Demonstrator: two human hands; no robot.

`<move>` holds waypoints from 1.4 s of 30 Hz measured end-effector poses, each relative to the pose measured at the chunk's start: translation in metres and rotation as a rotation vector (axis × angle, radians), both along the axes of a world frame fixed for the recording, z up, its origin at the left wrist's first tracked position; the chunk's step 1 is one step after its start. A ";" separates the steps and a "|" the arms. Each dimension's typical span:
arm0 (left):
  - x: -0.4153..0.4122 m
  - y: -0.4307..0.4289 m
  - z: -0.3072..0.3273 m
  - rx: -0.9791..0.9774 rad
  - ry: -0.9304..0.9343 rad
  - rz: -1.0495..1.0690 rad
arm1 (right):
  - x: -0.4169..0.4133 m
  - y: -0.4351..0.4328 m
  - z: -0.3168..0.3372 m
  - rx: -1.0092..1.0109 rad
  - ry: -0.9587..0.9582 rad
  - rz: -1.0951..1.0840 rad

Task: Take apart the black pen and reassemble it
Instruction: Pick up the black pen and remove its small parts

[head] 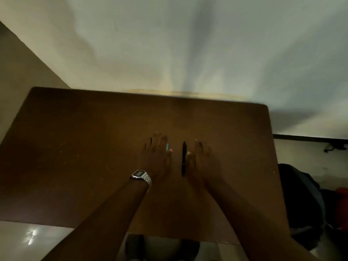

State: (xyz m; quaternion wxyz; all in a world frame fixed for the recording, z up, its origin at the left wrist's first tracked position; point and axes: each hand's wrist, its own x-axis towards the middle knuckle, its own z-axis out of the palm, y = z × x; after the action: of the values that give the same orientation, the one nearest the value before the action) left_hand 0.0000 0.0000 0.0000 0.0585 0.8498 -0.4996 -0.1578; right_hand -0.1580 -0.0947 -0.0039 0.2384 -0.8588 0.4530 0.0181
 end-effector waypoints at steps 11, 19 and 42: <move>-0.010 0.001 -0.035 -0.154 0.065 0.164 | 0.027 0.004 -0.044 0.372 0.026 -0.307; -0.033 -0.018 -0.024 -0.223 0.714 0.456 | 0.011 0.020 -0.013 0.405 -0.227 -0.366; -0.049 -0.017 -0.010 -0.274 0.955 0.429 | 0.022 -0.055 -0.001 0.878 -0.412 -0.452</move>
State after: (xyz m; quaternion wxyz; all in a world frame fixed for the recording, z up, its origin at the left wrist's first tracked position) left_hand -0.0485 -0.0172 -0.0099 0.4203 0.7512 -0.2485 -0.4442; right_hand -0.1357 -0.1497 -0.0054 0.6574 -0.5450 0.5202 -0.0149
